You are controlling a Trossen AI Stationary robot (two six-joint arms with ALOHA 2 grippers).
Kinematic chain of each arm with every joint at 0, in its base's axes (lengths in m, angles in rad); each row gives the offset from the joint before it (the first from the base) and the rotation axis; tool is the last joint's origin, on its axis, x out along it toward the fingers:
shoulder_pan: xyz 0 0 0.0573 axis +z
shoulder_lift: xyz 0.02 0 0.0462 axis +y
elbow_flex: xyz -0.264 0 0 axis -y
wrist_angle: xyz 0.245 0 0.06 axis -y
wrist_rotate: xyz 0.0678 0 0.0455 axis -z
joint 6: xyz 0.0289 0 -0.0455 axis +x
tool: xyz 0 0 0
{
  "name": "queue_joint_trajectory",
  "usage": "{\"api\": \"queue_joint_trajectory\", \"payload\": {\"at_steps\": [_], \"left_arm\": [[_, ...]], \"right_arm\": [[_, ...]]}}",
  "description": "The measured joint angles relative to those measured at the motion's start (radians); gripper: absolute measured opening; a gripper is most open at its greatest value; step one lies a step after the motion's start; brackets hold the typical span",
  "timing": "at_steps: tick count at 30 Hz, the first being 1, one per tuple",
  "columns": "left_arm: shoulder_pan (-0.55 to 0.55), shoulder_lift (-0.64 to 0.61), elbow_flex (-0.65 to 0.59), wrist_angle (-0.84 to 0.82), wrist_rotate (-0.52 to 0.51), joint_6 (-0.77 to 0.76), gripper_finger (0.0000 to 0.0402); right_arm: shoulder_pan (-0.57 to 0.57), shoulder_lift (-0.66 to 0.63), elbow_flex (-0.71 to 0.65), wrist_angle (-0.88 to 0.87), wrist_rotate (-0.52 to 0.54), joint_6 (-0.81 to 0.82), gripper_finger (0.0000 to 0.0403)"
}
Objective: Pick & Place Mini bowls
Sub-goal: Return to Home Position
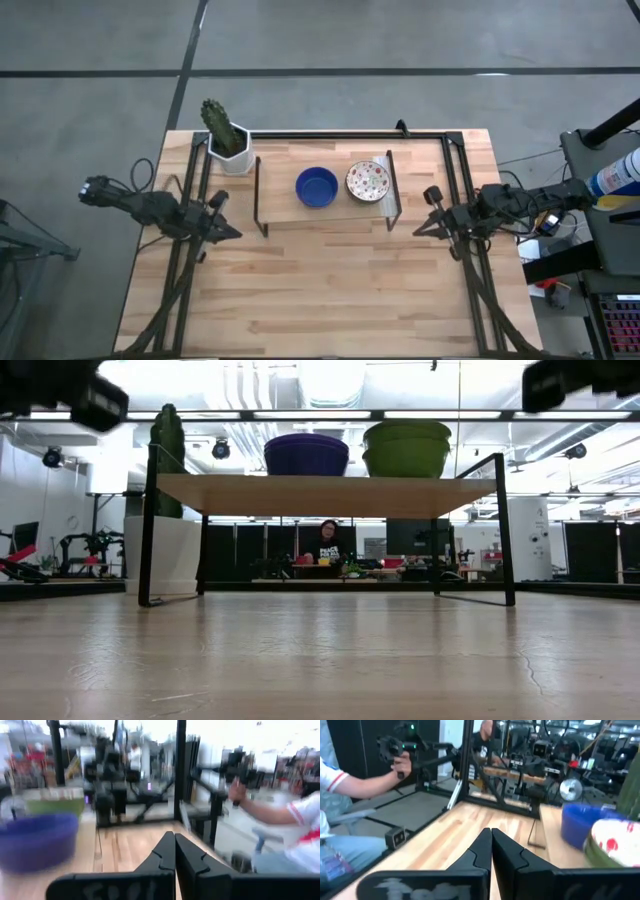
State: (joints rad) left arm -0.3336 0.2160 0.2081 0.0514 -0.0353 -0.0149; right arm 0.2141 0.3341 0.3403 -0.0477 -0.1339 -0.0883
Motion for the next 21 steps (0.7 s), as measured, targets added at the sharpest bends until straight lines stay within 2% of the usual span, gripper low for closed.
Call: {"api": "queue_joint_trajectory", "payload": {"at_steps": [15, 21], "left_arm": [[0.000, -0.107, -0.133, 0.012, -0.003, 0.003, 0.0000], [0.000, -0.145, -0.195, 0.028, -0.003, -0.003, 0.0000]], "right_arm": [[0.001, -0.283, -0.255, -0.001, 0.002, -0.021, 0.0008], [0.002, -0.332, -0.304, 0.003, 0.008, -0.054, 0.0008]]}}
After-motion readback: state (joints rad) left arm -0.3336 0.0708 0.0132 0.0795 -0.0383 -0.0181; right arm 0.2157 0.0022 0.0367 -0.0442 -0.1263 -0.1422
